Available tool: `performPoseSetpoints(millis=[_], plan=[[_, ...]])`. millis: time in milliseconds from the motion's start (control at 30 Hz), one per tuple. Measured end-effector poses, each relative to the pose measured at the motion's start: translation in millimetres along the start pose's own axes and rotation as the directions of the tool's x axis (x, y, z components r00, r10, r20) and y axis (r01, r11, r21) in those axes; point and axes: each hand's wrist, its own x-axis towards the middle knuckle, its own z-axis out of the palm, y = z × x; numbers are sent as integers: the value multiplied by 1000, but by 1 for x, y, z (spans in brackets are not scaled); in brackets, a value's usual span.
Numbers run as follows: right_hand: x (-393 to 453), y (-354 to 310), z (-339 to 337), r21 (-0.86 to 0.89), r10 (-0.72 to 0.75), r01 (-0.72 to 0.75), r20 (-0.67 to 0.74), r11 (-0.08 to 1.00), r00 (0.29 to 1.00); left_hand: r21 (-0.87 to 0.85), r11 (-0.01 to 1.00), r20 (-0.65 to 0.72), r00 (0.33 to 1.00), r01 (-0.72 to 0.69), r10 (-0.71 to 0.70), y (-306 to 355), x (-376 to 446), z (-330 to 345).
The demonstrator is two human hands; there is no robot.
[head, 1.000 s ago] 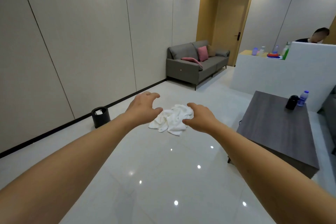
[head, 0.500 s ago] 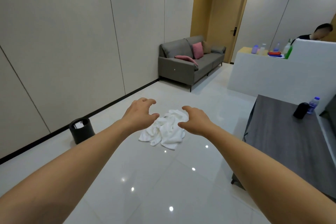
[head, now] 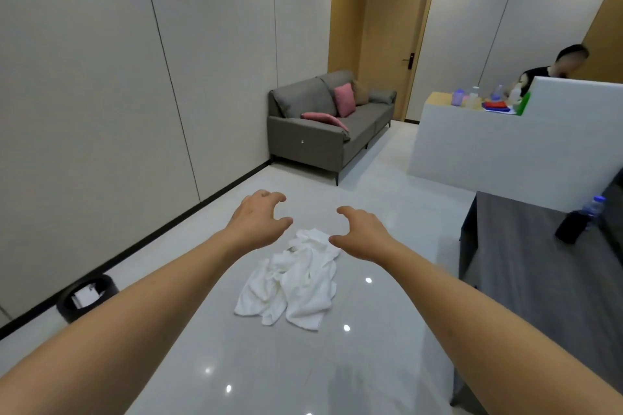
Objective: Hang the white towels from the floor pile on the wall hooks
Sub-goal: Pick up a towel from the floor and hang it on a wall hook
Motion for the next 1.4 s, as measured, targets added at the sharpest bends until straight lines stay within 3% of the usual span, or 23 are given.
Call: performPoseSetpoints(millis=[267, 500, 733, 900, 1167, 1400], plan=[[121, 42, 21, 8, 103, -104, 86, 995, 991, -11, 1000, 94, 996, 10, -9, -29, 124, 50], [257, 89, 43, 25, 86, -90, 139, 996, 987, -1, 999, 130, 990, 54, -54, -48, 252, 103], [400, 153, 61, 55, 103, -123, 284, 991, 953, 19, 979, 217, 955, 201, -201, -63, 376, 167], [467, 198, 102, 89, 168, -219, 392, 972, 905, 23, 945, 290, 903, 325, -318, -93, 418, 225], [509, 250, 235, 38, 262, -355, 602, 934, 754, 66, 870, 458, 760, 488, -461, -177, 431, 343], [525, 321, 454, -15, 348, -452, 662, 892, 664, 68, 808, 547, 655, 585, -520, -298, 412, 538]])
